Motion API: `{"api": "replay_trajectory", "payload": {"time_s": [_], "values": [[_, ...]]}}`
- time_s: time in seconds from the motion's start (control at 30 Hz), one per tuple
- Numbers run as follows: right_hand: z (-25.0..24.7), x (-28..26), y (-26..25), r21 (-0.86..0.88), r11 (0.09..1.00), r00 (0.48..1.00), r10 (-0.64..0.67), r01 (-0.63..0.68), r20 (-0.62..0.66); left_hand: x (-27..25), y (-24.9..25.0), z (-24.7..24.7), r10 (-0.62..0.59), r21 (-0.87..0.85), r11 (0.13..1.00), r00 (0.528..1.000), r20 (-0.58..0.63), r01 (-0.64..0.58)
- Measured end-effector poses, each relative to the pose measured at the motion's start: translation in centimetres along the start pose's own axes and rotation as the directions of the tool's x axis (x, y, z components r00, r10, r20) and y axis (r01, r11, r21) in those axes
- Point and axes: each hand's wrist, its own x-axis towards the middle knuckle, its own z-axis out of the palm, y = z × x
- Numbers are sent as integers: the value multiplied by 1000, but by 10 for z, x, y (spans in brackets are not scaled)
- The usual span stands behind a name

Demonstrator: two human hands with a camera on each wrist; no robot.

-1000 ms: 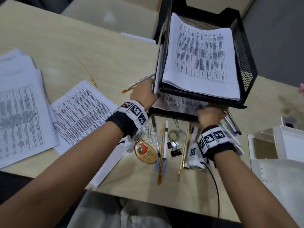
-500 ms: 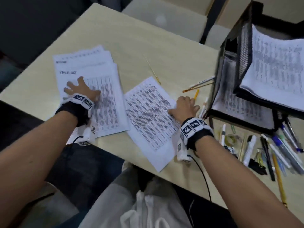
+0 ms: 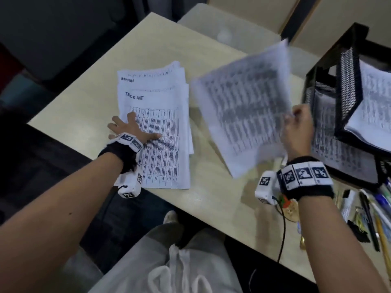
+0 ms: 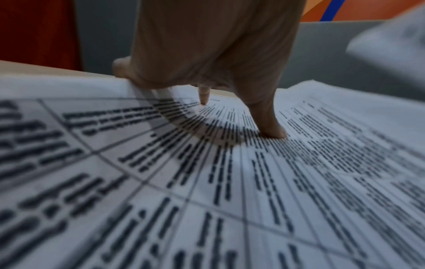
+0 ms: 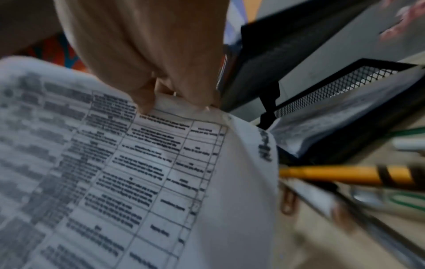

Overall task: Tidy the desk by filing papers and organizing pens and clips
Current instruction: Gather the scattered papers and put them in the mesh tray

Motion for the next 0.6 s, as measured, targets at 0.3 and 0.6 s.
{"api": "replay_trajectory", "payload": {"time_s": [0.3, 0.6], "values": [[33, -1, -57, 191, 958, 969, 234, -215, -85, -20, 29, 29, 122, -474, 875, 992, 18, -99], [121, -64, -23, -393, 841, 815, 499, -372, 296, -22, 24, 15, 195, -584, 812, 943, 271, 0]]}}
